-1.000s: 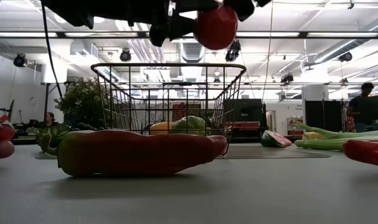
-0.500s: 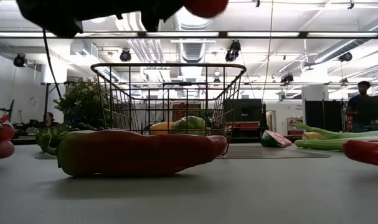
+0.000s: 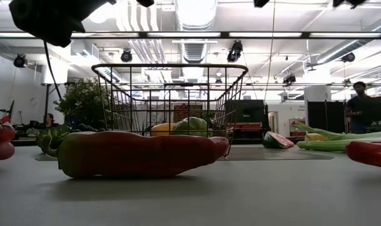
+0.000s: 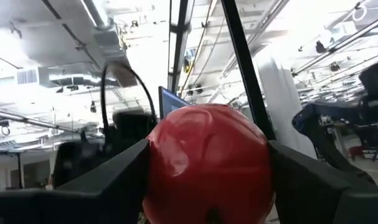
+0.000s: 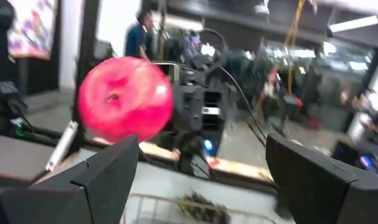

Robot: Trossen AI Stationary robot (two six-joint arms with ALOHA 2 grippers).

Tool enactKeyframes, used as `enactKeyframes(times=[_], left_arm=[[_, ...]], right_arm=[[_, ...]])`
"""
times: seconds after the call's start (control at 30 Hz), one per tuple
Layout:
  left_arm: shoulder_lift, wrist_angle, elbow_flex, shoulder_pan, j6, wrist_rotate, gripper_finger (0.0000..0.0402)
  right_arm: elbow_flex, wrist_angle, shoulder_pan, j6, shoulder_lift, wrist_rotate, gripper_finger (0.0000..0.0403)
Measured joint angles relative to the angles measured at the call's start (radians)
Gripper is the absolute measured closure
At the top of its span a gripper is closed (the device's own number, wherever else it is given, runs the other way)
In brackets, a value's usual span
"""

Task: Build produce basket
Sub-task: Put the red apple into the wire basket

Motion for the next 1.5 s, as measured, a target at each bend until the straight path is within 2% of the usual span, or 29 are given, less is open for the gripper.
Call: enactKeyframes(times=[0.1, 0.2, 0.37, 0.57, 1.0, 1.1, 1.33, 1.5], left_arm=[[0.000, 0.010, 0.000, 0.001, 0.007, 0.000, 0.0127], [0.000, 0.010, 0.000, 0.001, 0.016, 0.000, 0.0127], [0.000, 0.010, 0.000, 0.002, 0.028, -0.017, 0.0127], [0.000, 0.010, -0.003, 0.009, 0.080, -0.097, 0.0127], [-0.002, 0.018, -0.017, 0.025, 0.071, -0.141, 0.0127], [-0.003, 0.019, -0.020, 0.026, 0.068, -0.141, 0.0121], [-0.003, 0.016, -0.024, 0.026, 0.060, -0.144, 0.0102], [-0.003, 0.012, -0.028, 0.025, -0.001, -0.211, 0.0082]], right_arm=[[-0.073, 0.245, 0.001, 0.023, 0.075, -0.061, 0.0071], [-0.099, 0.417, 0.001, 0.054, 0.152, -0.088, 0.0071], [-0.089, 0.543, 0.001, 0.077, 0.265, -0.092, 0.0071], [-0.025, 0.545, 0.001, 0.079, 0.348, -0.120, 0.0071], [0.060, 0.538, 0.001, 0.084, 0.408, -0.119, 0.0077], [0.070, 0.529, 0.001, 0.100, 0.409, -0.119, 0.0090], [0.070, 0.524, 0.001, 0.101, 0.408, -0.119, 0.0146], [0.070, 0.512, -0.001, 0.120, 0.406, -0.111, 0.0155]])
